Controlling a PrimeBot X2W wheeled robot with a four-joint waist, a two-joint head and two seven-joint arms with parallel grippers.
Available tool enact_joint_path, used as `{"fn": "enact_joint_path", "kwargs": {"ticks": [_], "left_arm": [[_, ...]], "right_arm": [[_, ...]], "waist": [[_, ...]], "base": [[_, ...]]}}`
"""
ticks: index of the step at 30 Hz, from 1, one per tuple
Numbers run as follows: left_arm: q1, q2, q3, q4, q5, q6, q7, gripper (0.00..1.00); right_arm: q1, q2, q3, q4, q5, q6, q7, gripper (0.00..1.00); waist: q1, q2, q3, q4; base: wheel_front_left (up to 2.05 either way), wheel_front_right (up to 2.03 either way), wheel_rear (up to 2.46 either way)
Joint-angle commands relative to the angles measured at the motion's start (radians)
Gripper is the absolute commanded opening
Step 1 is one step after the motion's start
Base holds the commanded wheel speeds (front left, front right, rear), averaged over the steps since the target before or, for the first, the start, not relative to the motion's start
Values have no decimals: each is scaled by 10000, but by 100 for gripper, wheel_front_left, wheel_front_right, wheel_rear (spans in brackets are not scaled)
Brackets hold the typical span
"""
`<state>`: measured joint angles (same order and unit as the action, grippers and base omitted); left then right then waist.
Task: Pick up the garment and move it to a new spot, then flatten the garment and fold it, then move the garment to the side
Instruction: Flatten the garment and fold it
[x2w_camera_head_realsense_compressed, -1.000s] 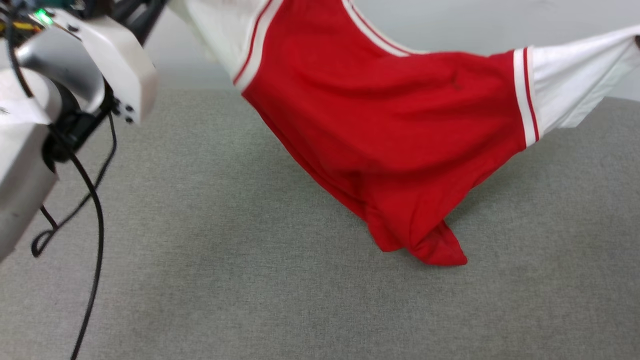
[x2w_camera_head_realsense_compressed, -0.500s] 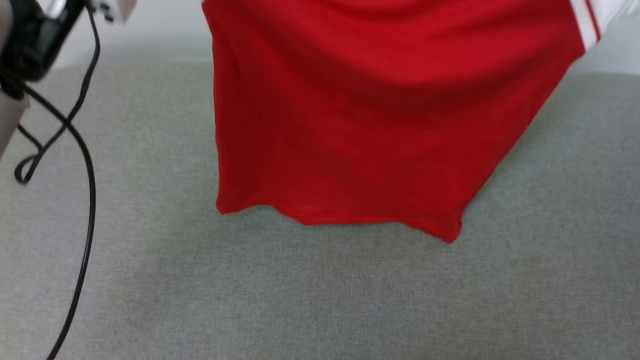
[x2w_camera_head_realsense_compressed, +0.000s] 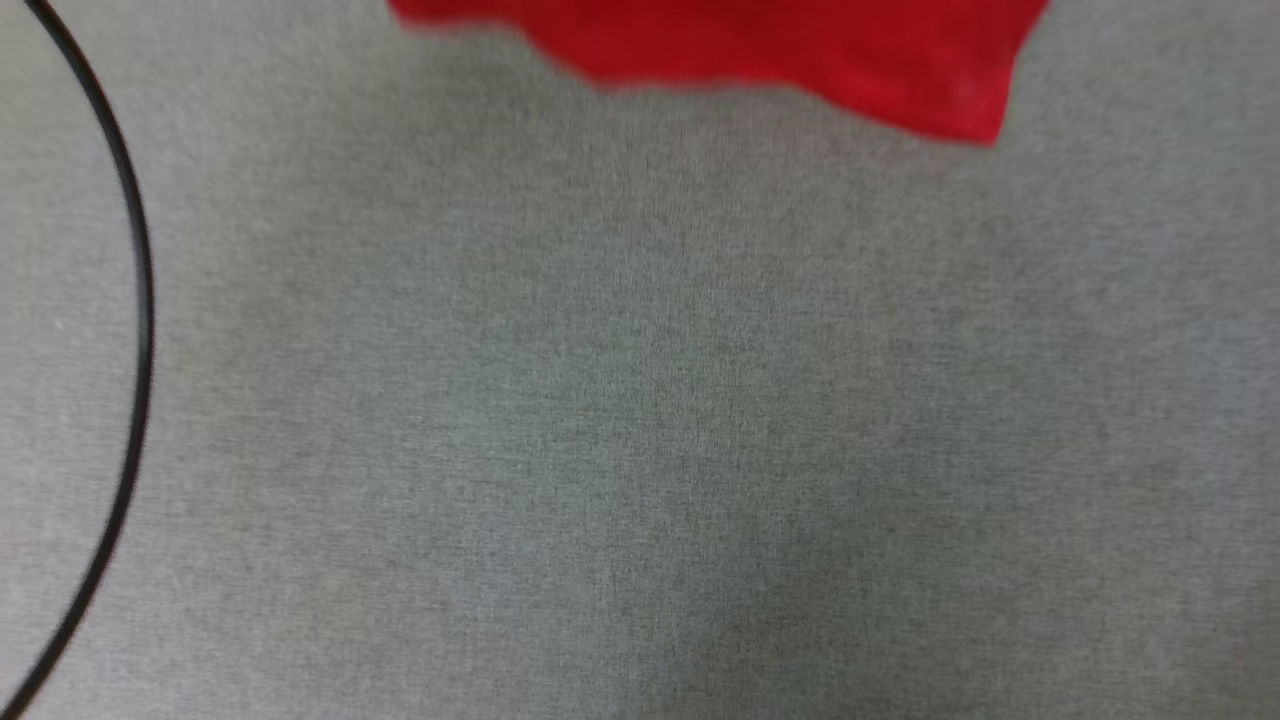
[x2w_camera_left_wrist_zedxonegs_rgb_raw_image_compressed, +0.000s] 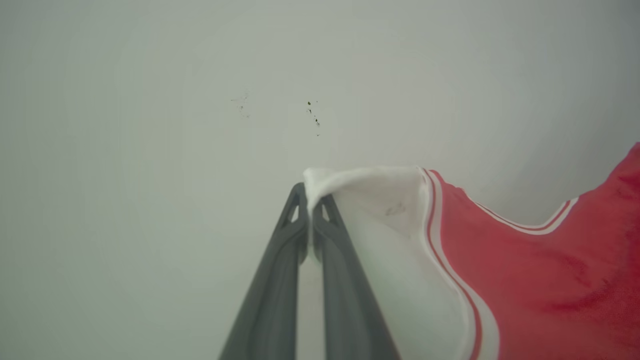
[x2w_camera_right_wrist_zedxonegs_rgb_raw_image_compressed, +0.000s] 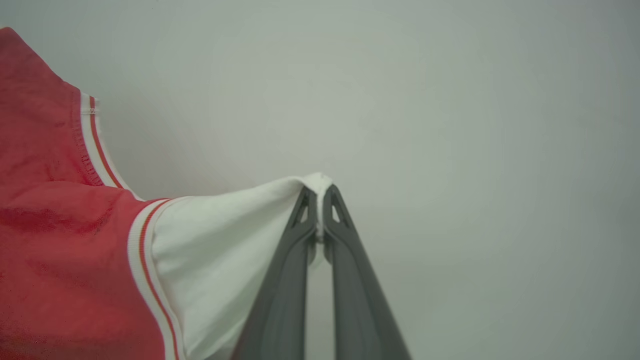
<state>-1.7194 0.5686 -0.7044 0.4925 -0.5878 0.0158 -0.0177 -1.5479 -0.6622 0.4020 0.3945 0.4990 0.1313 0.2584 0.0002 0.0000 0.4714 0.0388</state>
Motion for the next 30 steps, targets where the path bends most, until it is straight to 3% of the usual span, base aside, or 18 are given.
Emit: {"fn": "enact_joint_path", "kwargs": {"ticks": [1,7,13,20,30], "left_arm": [[-449,-72,55,345,82,-134,-159,0],[-1142,-322,108,1579,90,-486,-780,0],[-681,-545,-56,2459,-8,-798,-1443,0],[1012,-368,-152,2713,-321,-1005,-2147,0],[5145,181,-89,1191,-1002,-366,-2422,0]], "right_arm": [[-553,94,94,303,-43,-11,-163,0],[-1702,277,793,1285,22,-11,-527,0],[-1720,230,1656,1962,473,-11,-1021,0],[-230,-109,2800,1942,1400,-11,-1903,0],[3186,-996,3825,708,2737,-9,-2691,0]], "waist": [[-2,0,624,19],[-2,0,1097,30],[-2,0,1337,48],[-2,0,771,0],[-2,0,-716,-17]], "base": [[0,0,0],[0,0,0],[0,0,0],[0,0,0],[0,0,0]]}}
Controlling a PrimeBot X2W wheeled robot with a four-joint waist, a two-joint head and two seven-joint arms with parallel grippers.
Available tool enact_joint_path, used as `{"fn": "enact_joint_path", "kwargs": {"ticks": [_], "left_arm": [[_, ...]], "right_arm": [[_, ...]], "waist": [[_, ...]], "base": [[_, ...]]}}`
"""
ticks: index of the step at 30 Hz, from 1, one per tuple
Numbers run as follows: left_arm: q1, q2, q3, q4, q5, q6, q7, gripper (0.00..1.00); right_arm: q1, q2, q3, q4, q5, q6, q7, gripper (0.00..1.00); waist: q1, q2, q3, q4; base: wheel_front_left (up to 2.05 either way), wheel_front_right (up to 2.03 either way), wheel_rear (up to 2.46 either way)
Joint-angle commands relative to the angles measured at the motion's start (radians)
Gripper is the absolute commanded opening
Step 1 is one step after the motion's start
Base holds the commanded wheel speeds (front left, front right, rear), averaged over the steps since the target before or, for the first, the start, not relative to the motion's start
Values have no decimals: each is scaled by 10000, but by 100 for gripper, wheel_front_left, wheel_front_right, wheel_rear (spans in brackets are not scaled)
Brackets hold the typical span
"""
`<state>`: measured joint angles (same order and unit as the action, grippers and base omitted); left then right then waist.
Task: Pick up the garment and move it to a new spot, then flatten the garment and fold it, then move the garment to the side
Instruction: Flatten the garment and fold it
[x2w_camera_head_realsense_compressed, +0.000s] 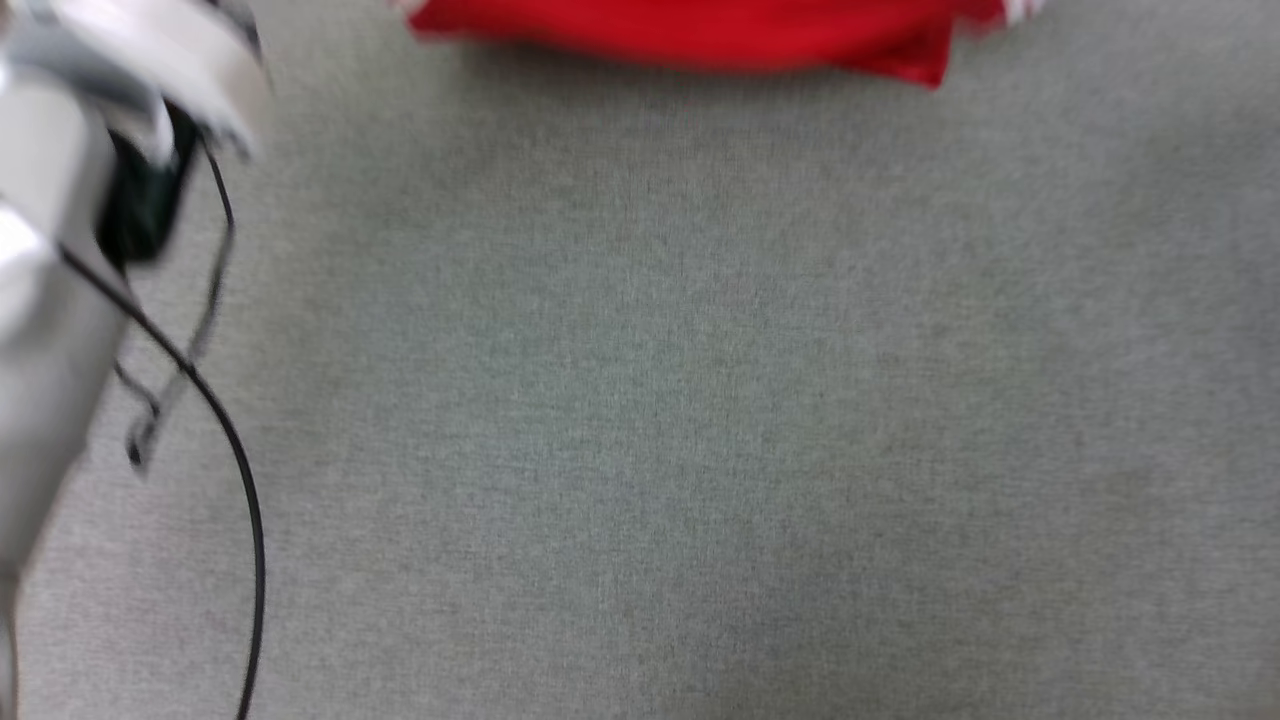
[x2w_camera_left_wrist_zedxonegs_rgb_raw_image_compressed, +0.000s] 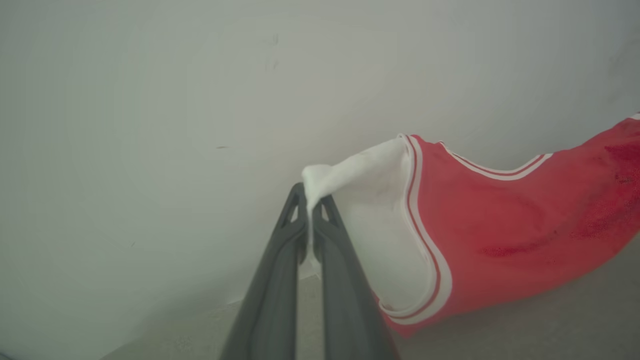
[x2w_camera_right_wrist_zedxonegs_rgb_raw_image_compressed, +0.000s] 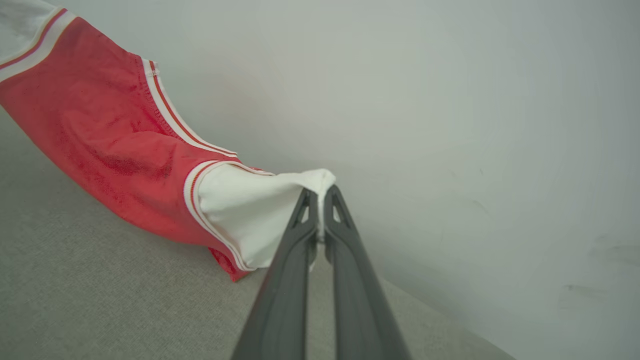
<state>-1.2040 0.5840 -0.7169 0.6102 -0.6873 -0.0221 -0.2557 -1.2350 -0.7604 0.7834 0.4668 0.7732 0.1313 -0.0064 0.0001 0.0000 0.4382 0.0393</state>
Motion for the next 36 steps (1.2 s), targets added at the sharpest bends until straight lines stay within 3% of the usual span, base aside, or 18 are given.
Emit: {"fn": "enact_joint_path", "kwargs": {"ticks": [1,10,17,27,36], "left_arm": [[545,114,0,-241,-64,141,-41,0],[5673,975,-53,-2871,-1193,1578,-19,0],[8521,1386,-117,-3850,-1965,2484,-32,0],[11359,1560,417,-4108,-2911,2895,-100,0],[13381,1319,1188,-4434,-3239,3276,-114,0]], "right_arm": [[478,-71,13,-148,114,-11,-127,0],[4545,-379,140,-1087,574,-11,-208,0],[7309,-186,-209,-1285,691,-11,-275,0],[10775,264,-862,-1311,510,-11,-229,0],[13118,306,-1811,-1560,448,-12,-69,0]], "waist": [[-1,0,-571,-43],[-1,0,-2142,-282],[-1,0,-2973,-463],[-1,0,-4143,-567],[-1,0,-4483,-592]], "base": [[0,0,0],[0,0,0],[0,0,0],[0,0,0],[0,0,0]]}}
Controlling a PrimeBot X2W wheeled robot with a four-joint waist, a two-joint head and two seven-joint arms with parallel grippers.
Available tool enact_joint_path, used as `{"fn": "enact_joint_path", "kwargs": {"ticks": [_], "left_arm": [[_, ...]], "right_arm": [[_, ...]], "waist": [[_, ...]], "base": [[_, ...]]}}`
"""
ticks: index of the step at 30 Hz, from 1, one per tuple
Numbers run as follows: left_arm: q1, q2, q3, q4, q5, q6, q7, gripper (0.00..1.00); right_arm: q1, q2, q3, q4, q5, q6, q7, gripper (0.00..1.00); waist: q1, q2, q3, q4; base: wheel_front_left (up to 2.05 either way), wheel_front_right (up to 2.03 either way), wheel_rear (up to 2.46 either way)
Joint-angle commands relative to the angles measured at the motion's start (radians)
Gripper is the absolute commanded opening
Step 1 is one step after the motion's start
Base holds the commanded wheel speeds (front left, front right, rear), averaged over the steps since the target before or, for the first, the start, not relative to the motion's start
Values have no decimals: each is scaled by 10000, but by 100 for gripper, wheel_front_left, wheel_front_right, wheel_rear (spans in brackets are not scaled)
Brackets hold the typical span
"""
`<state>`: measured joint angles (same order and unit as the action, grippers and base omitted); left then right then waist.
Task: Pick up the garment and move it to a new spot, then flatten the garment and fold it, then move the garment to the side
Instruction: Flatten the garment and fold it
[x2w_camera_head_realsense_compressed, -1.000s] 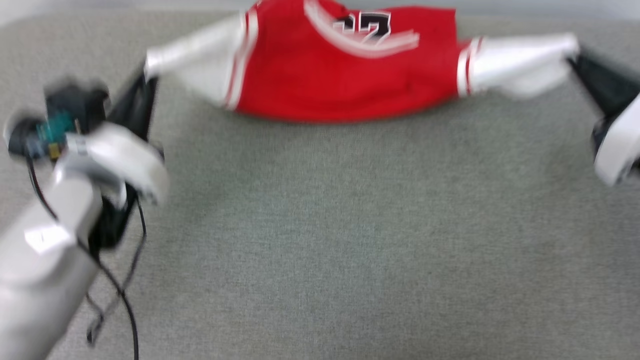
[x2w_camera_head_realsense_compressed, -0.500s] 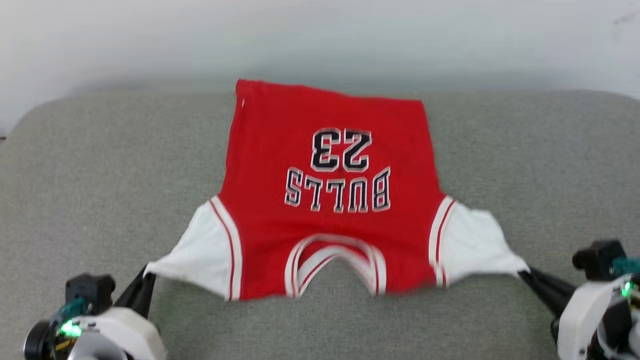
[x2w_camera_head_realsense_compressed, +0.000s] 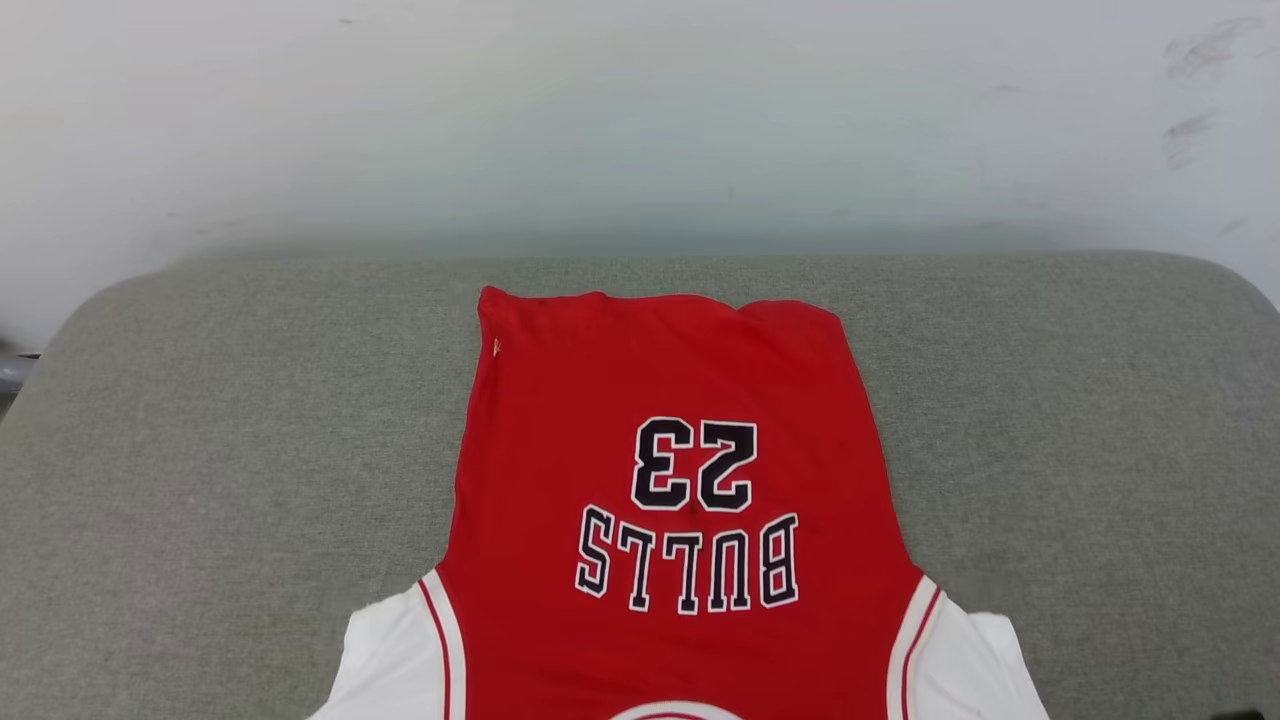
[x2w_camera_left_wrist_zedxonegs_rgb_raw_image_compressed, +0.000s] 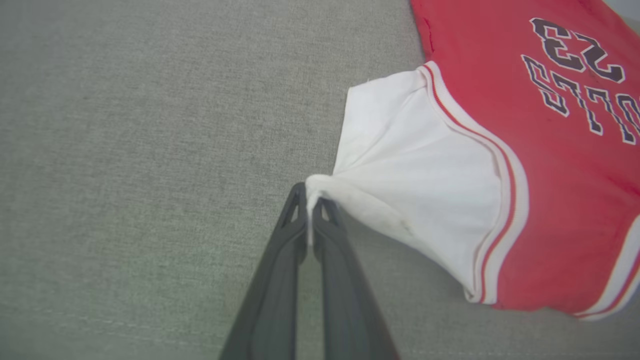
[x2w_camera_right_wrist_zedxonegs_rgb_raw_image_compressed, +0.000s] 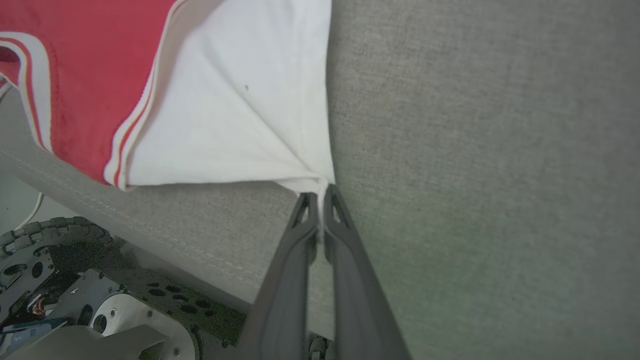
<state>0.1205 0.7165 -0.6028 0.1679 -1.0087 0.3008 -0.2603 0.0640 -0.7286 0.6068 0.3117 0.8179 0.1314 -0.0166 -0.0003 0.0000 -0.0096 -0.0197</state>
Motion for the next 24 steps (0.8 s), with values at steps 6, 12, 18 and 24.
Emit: {"fn": "enact_joint_path", "kwargs": {"ticks": [6,12,18,24], "left_arm": [[889,-313,448,-247,146,-68,-70,0],[743,-611,571,-354,518,-173,-71,0],[342,-831,671,-685,1053,-223,-71,0],[-133,-1019,768,-1250,1633,-162,-63,0]], "right_arm": [[1113,-27,-307,-218,-8,-16,785,0],[1126,399,-1187,-484,-178,-14,914,47],[754,559,-2586,-1359,-324,-13,920,100],[-128,327,-4653,-3111,-572,-11,1468,100]], "waist": [[3,0,15,102],[3,0,118,192],[3,0,468,416],[3,0,1136,869]], "base": [[0,0,0],[0,0,0],[0,0,0],[0,0,0]]}}
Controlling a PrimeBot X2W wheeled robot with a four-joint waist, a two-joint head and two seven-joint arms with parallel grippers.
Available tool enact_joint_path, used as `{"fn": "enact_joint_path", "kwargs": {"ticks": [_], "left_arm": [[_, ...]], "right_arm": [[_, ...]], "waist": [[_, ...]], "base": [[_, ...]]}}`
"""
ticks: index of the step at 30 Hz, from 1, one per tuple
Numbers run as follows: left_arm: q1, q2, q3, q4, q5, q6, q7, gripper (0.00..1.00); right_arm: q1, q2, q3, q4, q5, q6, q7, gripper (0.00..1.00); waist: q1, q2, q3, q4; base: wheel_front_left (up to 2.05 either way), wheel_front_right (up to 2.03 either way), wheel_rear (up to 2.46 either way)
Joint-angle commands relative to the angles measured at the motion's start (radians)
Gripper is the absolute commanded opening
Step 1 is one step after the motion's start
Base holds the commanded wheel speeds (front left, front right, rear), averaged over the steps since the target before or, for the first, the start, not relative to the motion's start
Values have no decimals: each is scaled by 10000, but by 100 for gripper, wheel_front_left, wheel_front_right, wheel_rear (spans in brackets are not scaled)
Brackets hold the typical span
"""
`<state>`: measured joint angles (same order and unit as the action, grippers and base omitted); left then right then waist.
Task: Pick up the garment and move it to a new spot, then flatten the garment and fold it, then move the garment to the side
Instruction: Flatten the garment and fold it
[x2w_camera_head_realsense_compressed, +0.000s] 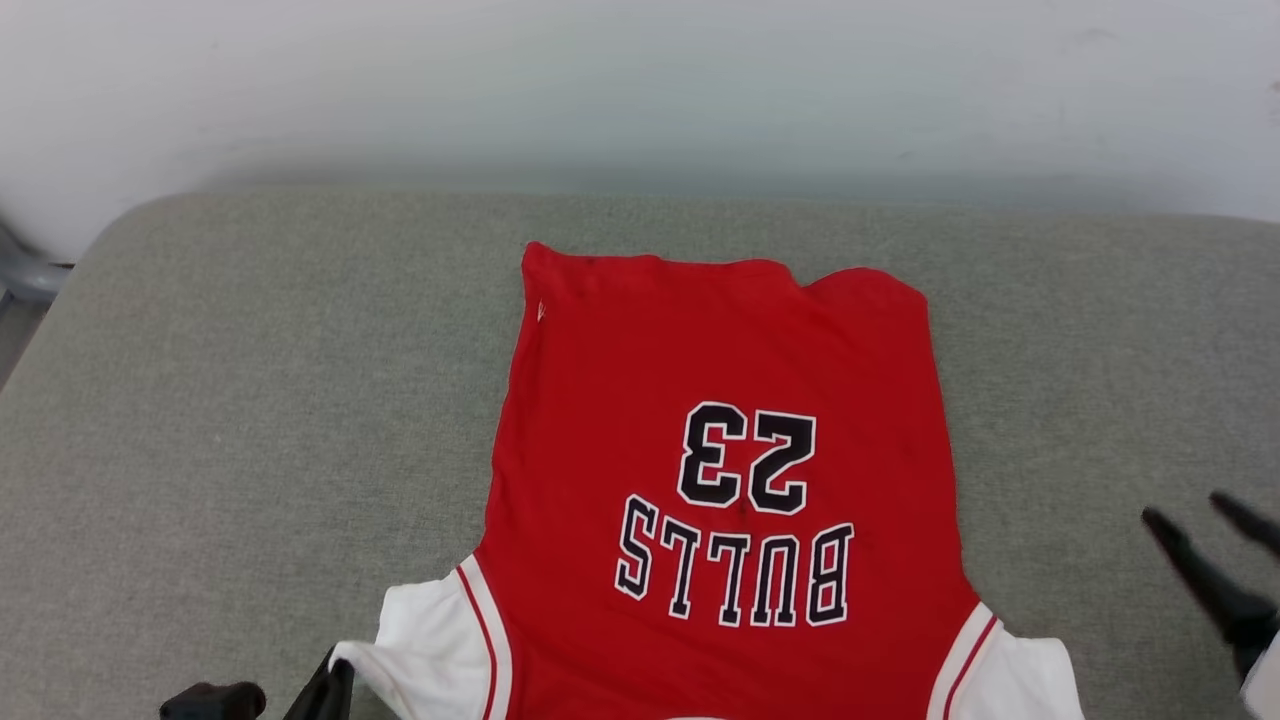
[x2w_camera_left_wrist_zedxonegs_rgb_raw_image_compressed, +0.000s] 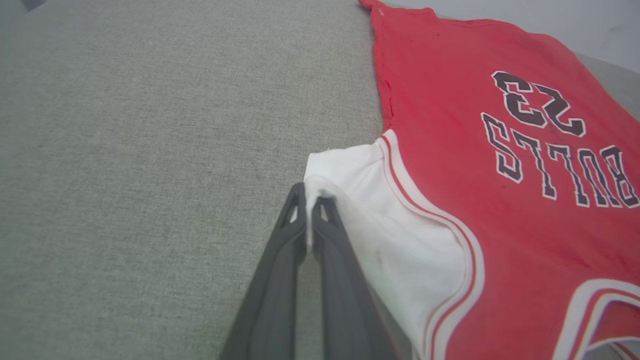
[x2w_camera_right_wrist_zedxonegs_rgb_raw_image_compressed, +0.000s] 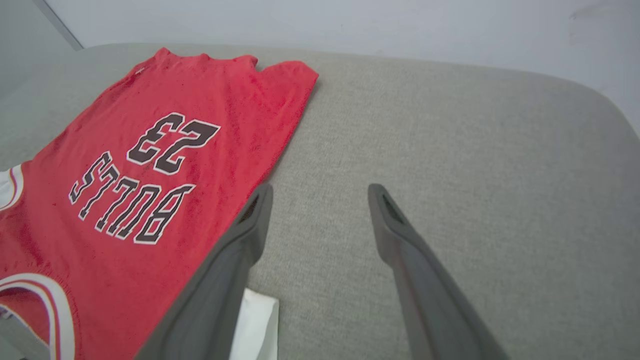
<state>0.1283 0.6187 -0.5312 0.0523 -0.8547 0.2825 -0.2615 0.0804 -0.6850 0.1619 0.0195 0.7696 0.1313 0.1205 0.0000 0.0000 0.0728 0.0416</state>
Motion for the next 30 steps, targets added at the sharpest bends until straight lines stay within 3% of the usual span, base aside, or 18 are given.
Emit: {"fn": "enact_joint_path", "kwargs": {"ticks": [1,4,8,14,20,25,30], "left_arm": [[-310,-82,51,-164,186,24,-50,0],[-663,-223,-4,-402,492,-17,-50,0],[-1250,-537,-94,-571,851,-143,-50,0],[-2060,-1206,-253,-530,1354,-446,-39,0],[-2626,-1936,-174,-331,1786,-832,-41,0],[-2974,-2505,39,-174,2164,-1206,-41,0],[-3161,-2998,305,-21,2487,-1544,-39,0]], "right_arm": [[-549,-150,-469,-433,-200,-11,284,100],[-1544,-317,-1070,-973,-431,-9,1066,100],[-3437,-602,-1136,-1219,-517,-9,2565,100],[-6242,-1054,-283,-246,-351,-11,6233,100],[-8590,-828,14,1066,-862,-9,9421,100],[-9694,-584,316,1670,-1544,-9,10646,100],[-9922,-488,672,2070,-1984,-9,10934,100]], "waist": [[0,0,445,348],[0,0,962,728],[0,0,1711,1282],[0,0,2815,2145],[0,0,3772,2832],[0,0,4465,3235],[0,0,4993,3479]], "base": [[0,0,0],[0,0,0],[0,0,0],[0,0,0],[0,0,0],[0,0,0],[0,0,0]]}}
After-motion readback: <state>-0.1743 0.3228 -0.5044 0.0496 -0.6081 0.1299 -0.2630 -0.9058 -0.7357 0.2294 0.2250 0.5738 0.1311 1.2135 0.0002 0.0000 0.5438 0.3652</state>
